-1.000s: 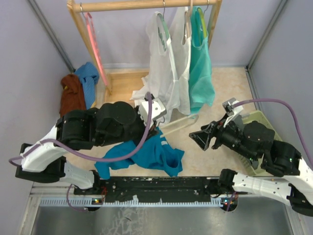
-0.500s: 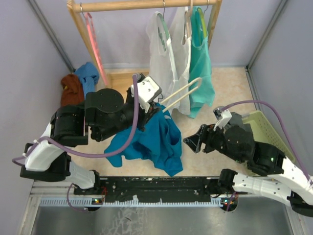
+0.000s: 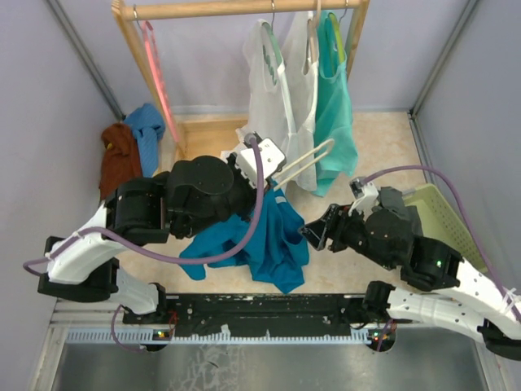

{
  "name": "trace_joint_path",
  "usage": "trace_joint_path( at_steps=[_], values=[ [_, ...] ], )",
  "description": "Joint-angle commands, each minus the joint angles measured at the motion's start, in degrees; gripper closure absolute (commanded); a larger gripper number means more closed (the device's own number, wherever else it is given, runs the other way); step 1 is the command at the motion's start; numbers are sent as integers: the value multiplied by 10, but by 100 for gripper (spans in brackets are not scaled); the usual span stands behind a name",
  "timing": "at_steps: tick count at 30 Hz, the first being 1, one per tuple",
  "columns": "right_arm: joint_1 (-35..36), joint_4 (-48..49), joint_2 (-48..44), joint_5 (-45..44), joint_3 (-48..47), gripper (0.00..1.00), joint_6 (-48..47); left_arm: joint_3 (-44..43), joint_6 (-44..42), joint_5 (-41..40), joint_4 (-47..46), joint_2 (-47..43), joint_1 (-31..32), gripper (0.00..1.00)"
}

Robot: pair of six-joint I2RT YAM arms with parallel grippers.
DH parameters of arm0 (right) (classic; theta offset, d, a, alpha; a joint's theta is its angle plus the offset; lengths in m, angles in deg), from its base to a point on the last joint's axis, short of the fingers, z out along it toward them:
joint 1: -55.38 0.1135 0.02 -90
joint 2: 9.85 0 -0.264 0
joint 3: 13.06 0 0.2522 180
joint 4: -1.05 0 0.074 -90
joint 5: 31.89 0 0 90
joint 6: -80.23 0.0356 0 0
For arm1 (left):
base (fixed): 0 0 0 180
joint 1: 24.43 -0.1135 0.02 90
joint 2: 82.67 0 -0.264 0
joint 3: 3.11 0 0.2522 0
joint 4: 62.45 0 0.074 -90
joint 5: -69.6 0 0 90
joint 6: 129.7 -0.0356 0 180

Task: Place the t-shirt on the hanger

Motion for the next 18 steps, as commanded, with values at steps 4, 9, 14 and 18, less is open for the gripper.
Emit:
trace_joint_path(
  at_steps=[4, 9, 14, 18],
  values=[
    [2, 0, 24, -8, 2, 47, 46, 21, 1, -11, -42, -12, -6, 100],
    [2, -29, 39, -14, 1, 52, 61, 38, 1, -10, -46, -18, -10, 100],
    [2, -34, 58, -1, 1, 62, 65, 56, 2, -7, -51, -25, -15, 100],
    [2, -34, 68, 7, -3, 67, 69, 67, 0, 8, -57, -28, -18, 100]
  ],
)
